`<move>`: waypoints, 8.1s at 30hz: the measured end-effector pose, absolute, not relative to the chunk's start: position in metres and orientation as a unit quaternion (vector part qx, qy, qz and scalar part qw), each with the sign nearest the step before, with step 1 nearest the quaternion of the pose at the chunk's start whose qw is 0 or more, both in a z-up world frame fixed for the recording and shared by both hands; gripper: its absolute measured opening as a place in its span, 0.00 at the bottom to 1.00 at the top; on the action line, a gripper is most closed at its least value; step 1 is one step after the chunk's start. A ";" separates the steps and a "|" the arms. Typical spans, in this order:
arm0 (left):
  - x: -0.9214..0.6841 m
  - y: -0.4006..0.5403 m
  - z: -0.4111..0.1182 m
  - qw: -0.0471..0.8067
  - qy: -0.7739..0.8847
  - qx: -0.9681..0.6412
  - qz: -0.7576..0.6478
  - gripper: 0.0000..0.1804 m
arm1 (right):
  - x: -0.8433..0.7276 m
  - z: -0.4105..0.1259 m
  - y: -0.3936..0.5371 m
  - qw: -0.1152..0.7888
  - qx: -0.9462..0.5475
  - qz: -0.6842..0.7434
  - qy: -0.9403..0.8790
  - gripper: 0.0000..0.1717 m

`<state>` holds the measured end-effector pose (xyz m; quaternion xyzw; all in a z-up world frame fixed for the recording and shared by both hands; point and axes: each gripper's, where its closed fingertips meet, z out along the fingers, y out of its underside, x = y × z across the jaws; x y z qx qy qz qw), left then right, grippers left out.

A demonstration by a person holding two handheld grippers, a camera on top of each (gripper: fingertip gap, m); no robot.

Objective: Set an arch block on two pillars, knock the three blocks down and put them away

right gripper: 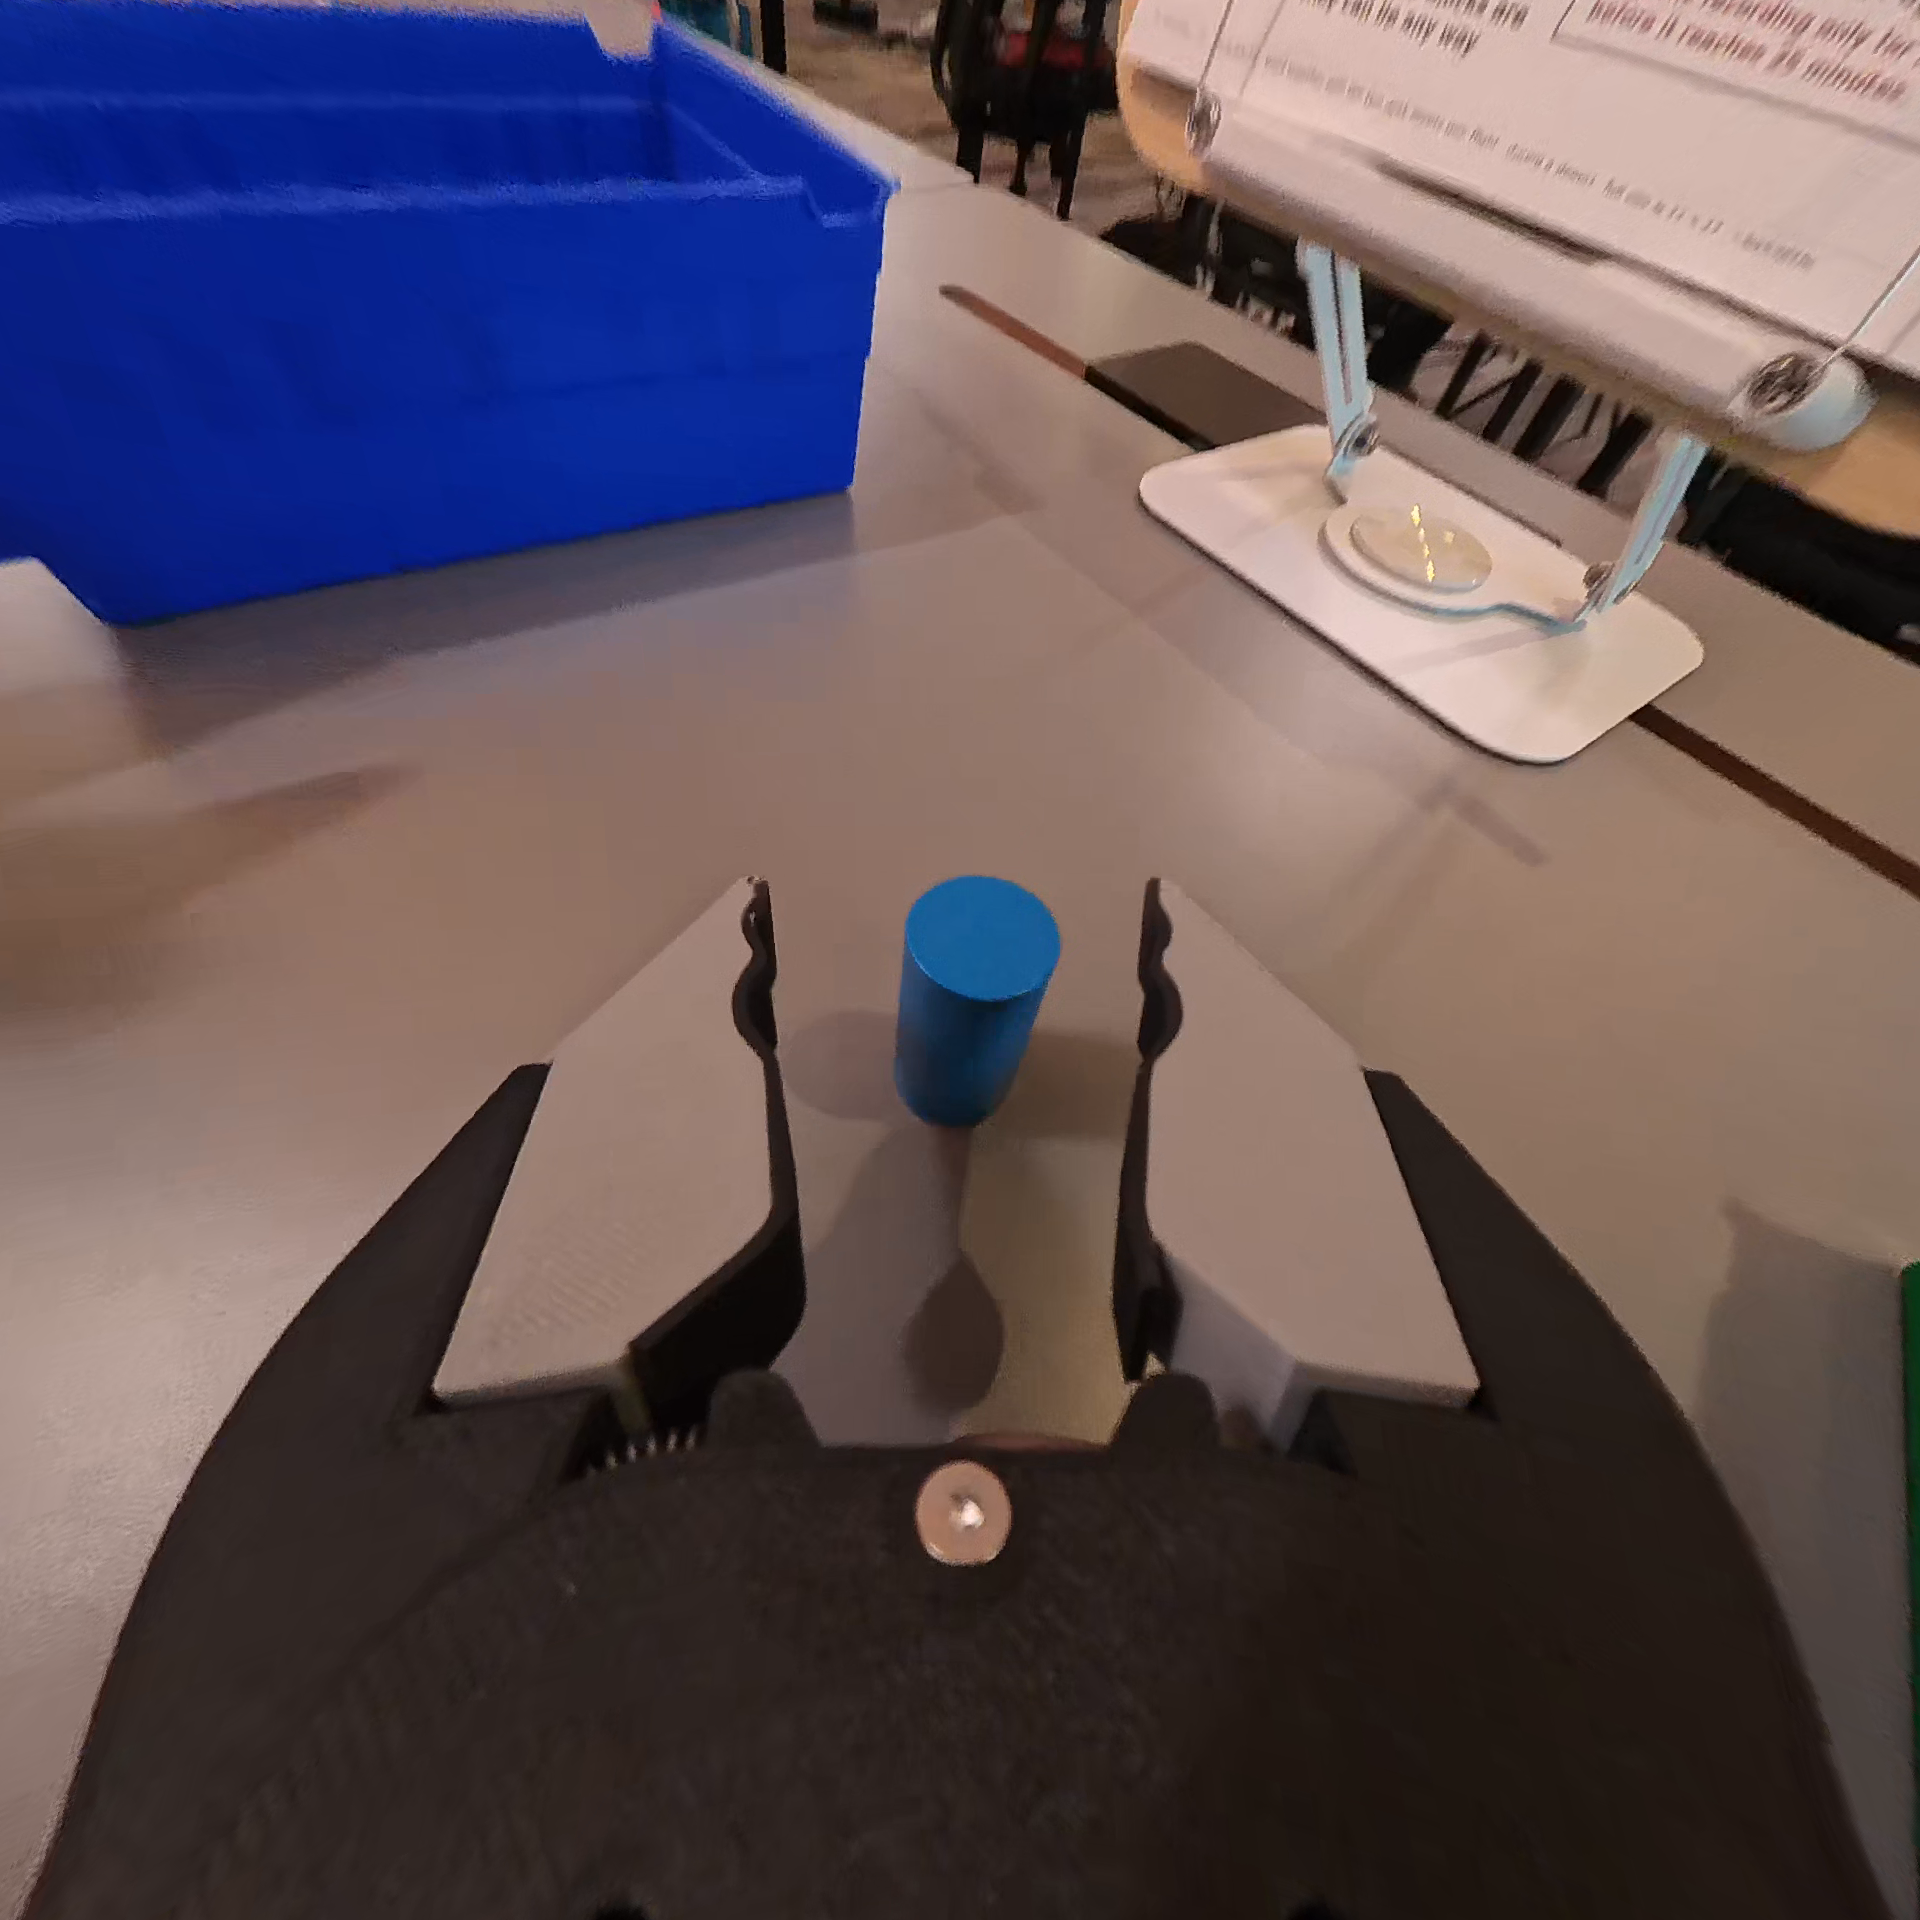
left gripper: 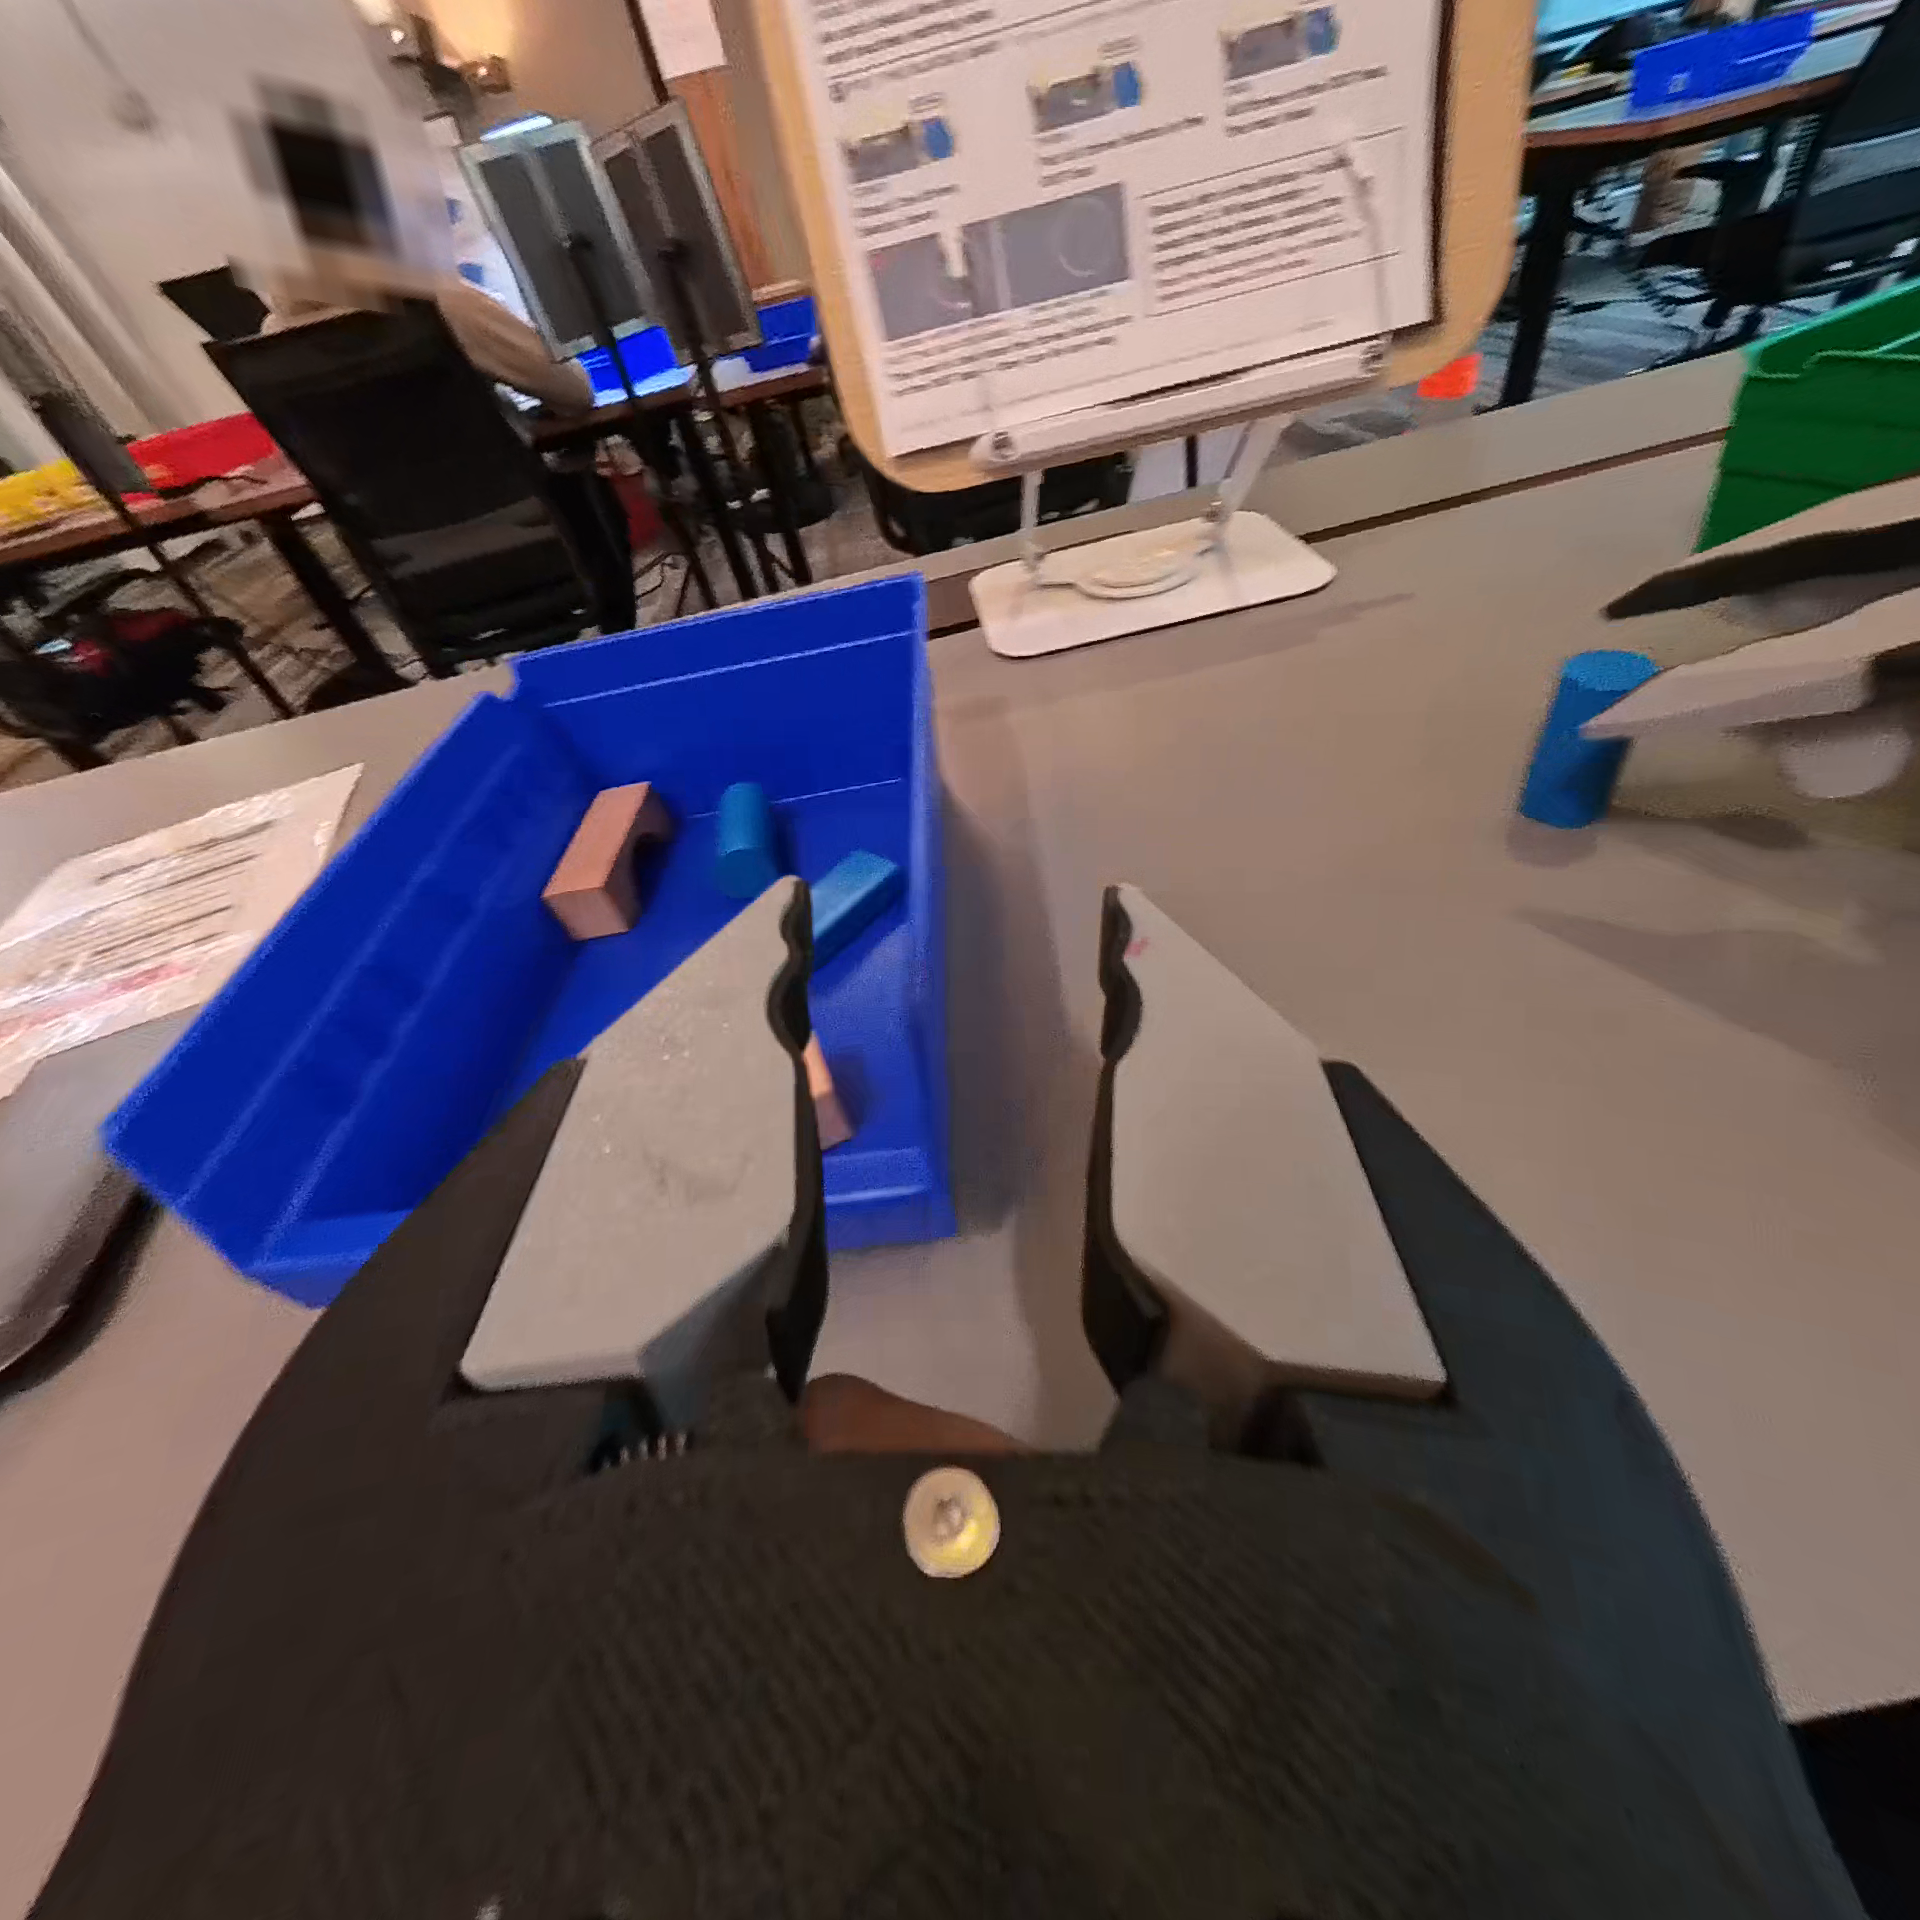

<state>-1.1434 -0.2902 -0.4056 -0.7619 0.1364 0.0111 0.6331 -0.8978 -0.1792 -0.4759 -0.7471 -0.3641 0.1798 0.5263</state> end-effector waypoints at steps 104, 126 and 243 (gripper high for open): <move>-0.898 -0.202 -0.453 0.628 0.447 -0.631 -0.093 0.19 | -0.920 -0.434 -0.212 0.536 -0.689 0.330 -0.359 0.18; -0.901 -0.201 -0.461 0.583 0.439 -0.661 -0.173 0.17 | -0.919 -0.435 -0.209 0.535 -0.695 0.334 -0.346 0.18; -0.925 -0.173 -0.519 0.416 0.435 -0.772 -0.206 0.17 | -0.874 -0.498 -0.177 0.451 -0.749 0.230 -0.428 0.17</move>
